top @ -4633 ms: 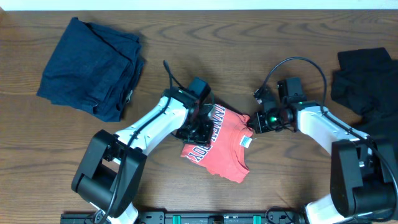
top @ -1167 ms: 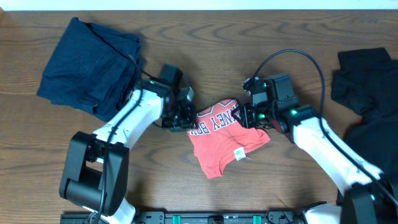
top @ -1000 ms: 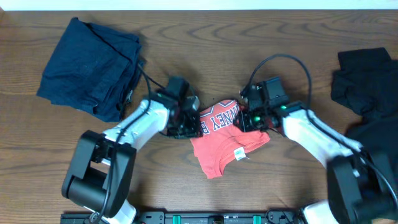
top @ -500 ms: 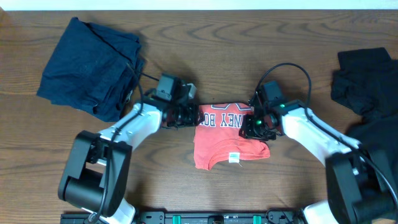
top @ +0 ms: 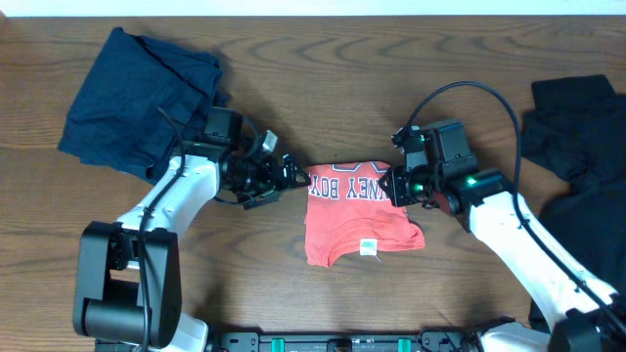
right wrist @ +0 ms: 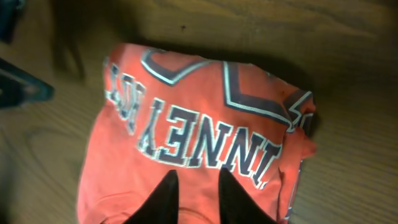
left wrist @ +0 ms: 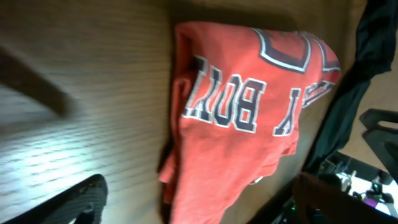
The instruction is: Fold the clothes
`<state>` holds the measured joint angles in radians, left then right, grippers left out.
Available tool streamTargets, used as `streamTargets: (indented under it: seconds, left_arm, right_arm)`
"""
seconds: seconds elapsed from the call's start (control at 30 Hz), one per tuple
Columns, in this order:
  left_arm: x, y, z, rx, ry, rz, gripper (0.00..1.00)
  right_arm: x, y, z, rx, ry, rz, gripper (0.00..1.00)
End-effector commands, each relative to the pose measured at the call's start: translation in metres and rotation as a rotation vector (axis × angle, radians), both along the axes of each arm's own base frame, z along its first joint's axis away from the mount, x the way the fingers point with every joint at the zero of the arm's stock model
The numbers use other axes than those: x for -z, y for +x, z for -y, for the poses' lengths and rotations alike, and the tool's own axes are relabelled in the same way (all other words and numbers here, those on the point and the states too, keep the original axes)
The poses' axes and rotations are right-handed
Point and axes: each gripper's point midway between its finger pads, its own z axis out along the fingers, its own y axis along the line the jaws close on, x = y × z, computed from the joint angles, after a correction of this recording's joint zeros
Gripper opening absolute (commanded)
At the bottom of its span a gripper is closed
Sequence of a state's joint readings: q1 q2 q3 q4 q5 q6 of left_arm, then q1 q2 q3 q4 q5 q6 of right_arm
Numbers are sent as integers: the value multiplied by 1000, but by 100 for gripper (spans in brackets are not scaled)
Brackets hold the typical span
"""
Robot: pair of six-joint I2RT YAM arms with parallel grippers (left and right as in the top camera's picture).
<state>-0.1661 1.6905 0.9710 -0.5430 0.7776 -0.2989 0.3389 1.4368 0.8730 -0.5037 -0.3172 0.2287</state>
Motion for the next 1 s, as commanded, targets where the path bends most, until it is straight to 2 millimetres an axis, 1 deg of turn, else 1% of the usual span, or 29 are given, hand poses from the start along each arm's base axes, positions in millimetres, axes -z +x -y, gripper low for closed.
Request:
streamTargets:
  seconds: [0.0, 0.07, 0.13, 0.27, 0.37, 0.5, 0.63, 0.73, 0.77, 0.83, 0.87, 0.97]
  left_arm:
    - [14, -11, -9, 7, 60, -10, 98]
    - [20, -17, -8, 10, 62, -23, 98]
    - [25, -23, -8, 12, 66, -44, 98]
    - [34, -31, -2, 33, 70, -85, 98]
    - [42, -38, 7, 46, 75, -122, 98]
    - [55, -40, 27, 70, 74, -137, 98]
    - [76, -42, 50, 50, 60, -190, 98]
    - [92, -43, 68, 33, 6, -242, 100]
    - [95, -43, 72, 32, -8, -256, 98]
    - [103, -49, 77, 31, -31, -301, 86]
    - [106, -52, 77, 29, -30, -320, 79]
    - [109, -55, 77, 31, -23, -336, 55]
  right_arm:
    - [32, -2, 5, 29, -57, -85, 16]
    - [53, -3, 5, 34, -76, -138, 10]
    - [71, -4, 6, 38, -91, -181, 9]
    - [96, -3, 9, 89, -95, -243, 7]
    - [102, -4, 12, 108, -97, -266, 8]
    - [103, -4, 12, 108, -98, -266, 9]
    - [103, -4, 12, 108, -98, -267, 9]
    - [103, -4, 12, 107, -95, -268, 9]
    - [103, -4, 12, 107, -94, -268, 9]
    - [103, -4, 12, 107, -95, -268, 9]
    - [103, -4, 12, 107, -95, -269, 9]
    - [103, -5, 12, 106, -96, -272, 10]
